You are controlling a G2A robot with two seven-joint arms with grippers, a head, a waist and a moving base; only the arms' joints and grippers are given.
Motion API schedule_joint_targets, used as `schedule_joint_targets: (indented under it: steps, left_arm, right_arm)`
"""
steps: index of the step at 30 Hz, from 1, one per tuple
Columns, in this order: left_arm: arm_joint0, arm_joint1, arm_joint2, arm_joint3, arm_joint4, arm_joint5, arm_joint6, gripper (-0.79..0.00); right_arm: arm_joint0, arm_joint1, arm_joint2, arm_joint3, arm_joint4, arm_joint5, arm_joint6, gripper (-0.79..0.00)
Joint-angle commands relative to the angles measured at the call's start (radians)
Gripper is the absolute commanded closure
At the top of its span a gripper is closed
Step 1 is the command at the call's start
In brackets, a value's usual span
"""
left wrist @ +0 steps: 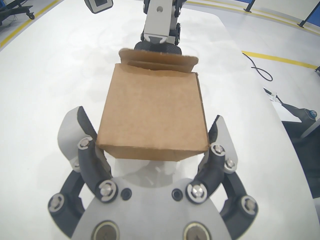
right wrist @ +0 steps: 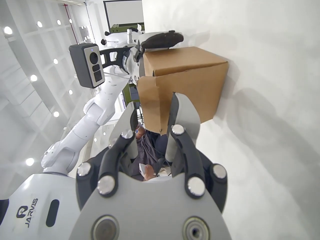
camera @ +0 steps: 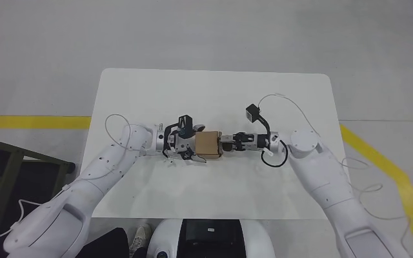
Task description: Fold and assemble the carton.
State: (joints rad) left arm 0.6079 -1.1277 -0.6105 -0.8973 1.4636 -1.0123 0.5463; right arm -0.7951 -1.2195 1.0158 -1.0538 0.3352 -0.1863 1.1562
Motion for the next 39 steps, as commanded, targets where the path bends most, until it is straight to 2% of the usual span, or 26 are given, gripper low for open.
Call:
schedule_joint_targets:
  steps: [1, 7, 16, 22, 39]
  left_arm:
    - [0.001, 0.001, 0.000, 0.000, -0.001, 0.000, 0.000, -0.785]
    - [0.000, 0.000, 0.001, -0.004, -0.002, 0.000, -0.005, -0.785]
    - [0.000, 0.000, 0.003, 0.000, -0.005, 0.000, -0.008, -0.785]
    - [0.001, 0.000, 0.002, 0.000, -0.004, 0.000, -0.007, -0.785]
    - [0.002, 0.000, 0.001, 0.001, -0.006, 0.000, -0.010, -0.785]
  right_arm:
    - [0.003, -0.002, -0.005, 0.011, 0.003, 0.001, 0.000, -0.268]
    - [0.017, -0.008, -0.025, 0.037, -0.011, 0.013, -0.006, -0.231]
    - [0.032, -0.016, -0.039, 0.070, 0.011, 0.002, 0.010, -0.215]
    - [0.039, -0.019, -0.044, 0.083, 0.014, -0.002, 0.014, -0.160]
    - [0.025, -0.010, -0.024, 0.069, -0.006, -0.004, 0.003, -0.185]
